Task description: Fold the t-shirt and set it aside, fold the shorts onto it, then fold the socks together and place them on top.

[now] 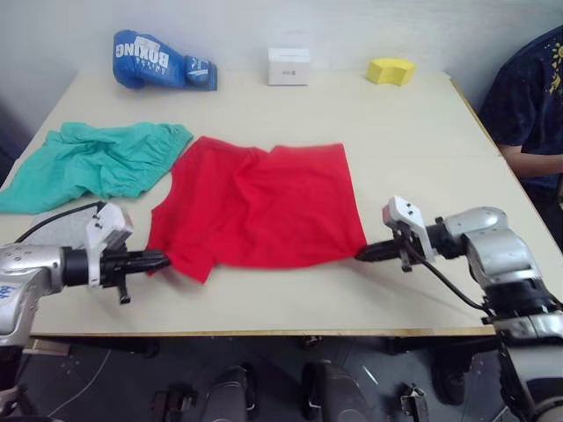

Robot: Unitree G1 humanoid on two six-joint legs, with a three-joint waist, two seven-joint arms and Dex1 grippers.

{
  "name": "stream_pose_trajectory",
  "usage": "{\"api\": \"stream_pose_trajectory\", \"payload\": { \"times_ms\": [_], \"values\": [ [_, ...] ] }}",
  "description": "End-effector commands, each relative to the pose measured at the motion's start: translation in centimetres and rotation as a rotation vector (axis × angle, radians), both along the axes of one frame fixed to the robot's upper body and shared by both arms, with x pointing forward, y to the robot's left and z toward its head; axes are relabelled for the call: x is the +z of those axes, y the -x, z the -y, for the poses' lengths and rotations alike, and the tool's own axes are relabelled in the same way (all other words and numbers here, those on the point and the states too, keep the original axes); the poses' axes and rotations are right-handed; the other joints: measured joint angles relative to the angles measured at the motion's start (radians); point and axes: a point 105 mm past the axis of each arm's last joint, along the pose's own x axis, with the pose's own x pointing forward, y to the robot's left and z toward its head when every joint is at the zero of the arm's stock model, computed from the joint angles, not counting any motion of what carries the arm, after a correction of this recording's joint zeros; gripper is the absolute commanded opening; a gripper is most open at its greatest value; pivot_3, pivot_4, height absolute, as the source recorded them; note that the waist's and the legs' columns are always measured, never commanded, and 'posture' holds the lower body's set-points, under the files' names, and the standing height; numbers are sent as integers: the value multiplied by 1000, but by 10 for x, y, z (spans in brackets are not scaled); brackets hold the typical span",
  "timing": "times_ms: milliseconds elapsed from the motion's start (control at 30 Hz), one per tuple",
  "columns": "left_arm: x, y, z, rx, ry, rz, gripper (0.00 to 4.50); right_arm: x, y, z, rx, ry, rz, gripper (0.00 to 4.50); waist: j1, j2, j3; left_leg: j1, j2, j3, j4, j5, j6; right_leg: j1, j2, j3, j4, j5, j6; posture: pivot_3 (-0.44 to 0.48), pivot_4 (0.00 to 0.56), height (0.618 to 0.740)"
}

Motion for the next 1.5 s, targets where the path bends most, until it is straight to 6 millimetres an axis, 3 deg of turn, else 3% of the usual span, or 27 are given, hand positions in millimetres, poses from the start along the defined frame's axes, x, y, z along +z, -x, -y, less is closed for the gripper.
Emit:
{"api": "stream_pose_trajectory", "payload": {
  "times_ms": [33,200,300,400,433,567,633,733,800,867,933,1000,1067,1100,1233,1300,1333,1367,1500],
  "values": [
    [12,18,6,-52,34,-57,0,11,34,-3,99,-17,-92,48,3,1,0,0,0,-1,0,0,0,0,0,0,-1,0,-1,0,150,740],
    [5,43,10,-104,14,-197,0,0,58,6,102,52,-152,48,12,1,1,-1,0,-1,-5,-2,0,-2,-1,0,-7,-1,-2,0,150,740],
    [5,50,13,-137,18,-258,0,3,60,9,86,51,-155,48,14,2,1,-6,0,-1,-8,-2,0,-7,-1,0,-10,-1,-3,0,150,740],
    [10,38,15,-140,8,-184,0,15,58,13,87,62,-140,48,23,5,2,-10,-1,0,-8,-2,-1,-11,-1,0,-10,-1,-3,0,150,740],
    [16,24,16,-114,13,-106,0,25,51,12,70,39,-98,48,24,5,2,-10,-1,0,-8,-2,0,-12,-1,0,-10,-1,-3,0,150,740],
    [71,-64,15,109,-16,345,0,98,-14,13,-102,-171,313,48,28,5,6,-12,0,0,2,0,2,-11,0,-2,-4,2,-1,0,150,740],
    [97,-93,9,224,-38,514,0,129,-36,17,-174,-263,482,48,29,4,7,-13,-2,0,3,5,4,-10,1,-3,-4,8,0,0,150,740],
    [174,-129,0,439,-9,910,0,191,-62,27,-316,-397,776,48,30,1,8,-14,-3,3,4,10,3,-10,1,-5,-5,11,2,0,150,740],
    [241,-128,-5,576,12,1256,0,235,-71,40,-439,-475,1037,48,29,0,8,-19,-3,4,5,14,8,-15,1,-9,-5,12,4,0,150,740],
    [311,-91,6,581,164,1639,0,276,-63,53,-528,-536,1330,48,29,-2,10,-30,-2,4,11,15,8,-22,1,-10,1,13,6,0,150,740],
    [349,-57,24,482,149,1882,0,305,-44,64,-575,-573,1559,48,28,-7,13,-32,-3,8,10,14,9,-25,0,-13,0,13,6,0,150,740],
    [361,-44,34,410,125,1954,0,311,-37,70,-575,-545,1636,48,27,-7,13,-33,-4,15,9,12,11,-28,-1,-20,-1,13,6,0,150,740],
    [346,-46,40,304,55,1913,0,295,-36,71,-527,-420,1653,48,27,-5,11,-27,-5,25,7,8,15,-29,-4,-27,-1,13,6,0,150,740],
    [328,-54,39,251,-12,1844,0,280,-37,70,-492,-368,1629,48,25,-4,11,-23,-5,29,4,5,17,-26,-5,-29,-1,13,7,0,150,740],
    [206,-90,18,129,-232,1348,0,200,-43,64,-351,-140,1441,48,15,-3,13,0,-2,34,4,1,18,-7,-4,-27,-5,11,10,0,150,740],
    [156,-89,9,71,-372,1191,0,166,-41,62,-297,-62,1352,48,8,-4,15,4,-1,36,5,2,18,-5,-3,-23,-4,12,11,0,150,740],
    [118,-87,1,45,-450,1056,0,138,-39,63,-255,4,1271,48,7,-5,16,3,-1,36,6,2,18,-7,-3,-22,-3,13,11,0,150,740],
    [97,-82,-1,39,-476,990,0,111,-34,64,-212,60,1204,48,5,-6,16,1,0,36,6,2,18,-9,-3,-20,-2,14,10,0,150,740],
    [38,-58,0,75,-449,659,0,38,-8,67,-105,172,960,48,17,-6,16,-7,1,34,9,1,16,-16,-9,-15,1,13,9,0,150,740]
  ]
}}
